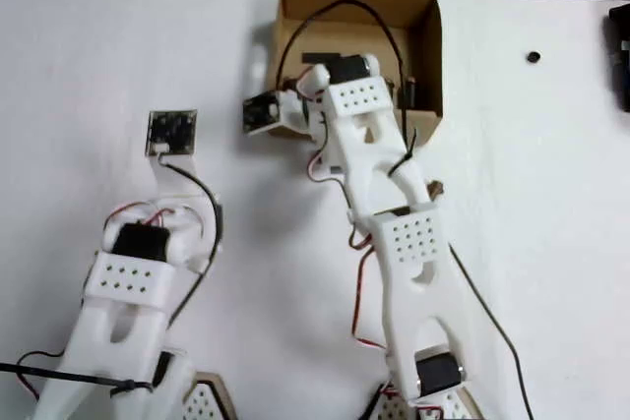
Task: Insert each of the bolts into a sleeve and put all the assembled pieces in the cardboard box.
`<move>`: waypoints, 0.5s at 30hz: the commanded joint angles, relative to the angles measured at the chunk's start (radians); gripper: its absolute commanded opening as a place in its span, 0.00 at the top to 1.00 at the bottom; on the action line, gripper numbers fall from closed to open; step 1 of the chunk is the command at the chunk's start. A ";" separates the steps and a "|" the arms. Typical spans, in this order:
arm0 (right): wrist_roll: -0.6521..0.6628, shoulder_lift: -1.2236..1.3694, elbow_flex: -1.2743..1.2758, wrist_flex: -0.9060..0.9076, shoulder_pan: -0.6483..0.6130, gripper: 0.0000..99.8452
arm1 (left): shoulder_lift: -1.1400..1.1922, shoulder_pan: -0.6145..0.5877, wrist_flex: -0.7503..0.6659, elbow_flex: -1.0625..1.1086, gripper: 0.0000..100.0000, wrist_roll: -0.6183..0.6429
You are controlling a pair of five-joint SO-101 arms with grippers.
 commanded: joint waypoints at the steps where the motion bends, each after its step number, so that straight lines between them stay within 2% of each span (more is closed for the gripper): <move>1: 0.005 0.013 -0.031 0.001 0.010 0.82 | -0.023 0.002 0.005 -0.005 0.98 0.006; 8: 0.003 0.050 -0.032 0.002 0.015 0.82 | -0.023 0.002 0.006 -0.005 0.98 0.006; 10: 0.003 0.048 -0.035 0.002 0.016 0.86 | -0.023 0.002 0.006 -0.005 0.98 0.008; 13: 0.002 0.048 -0.035 0.015 0.013 0.99 | -0.023 0.002 0.006 -0.005 0.98 0.008; 15: -0.005 0.048 -0.032 0.016 0.012 0.97 | -0.023 0.002 0.006 -0.005 0.98 0.008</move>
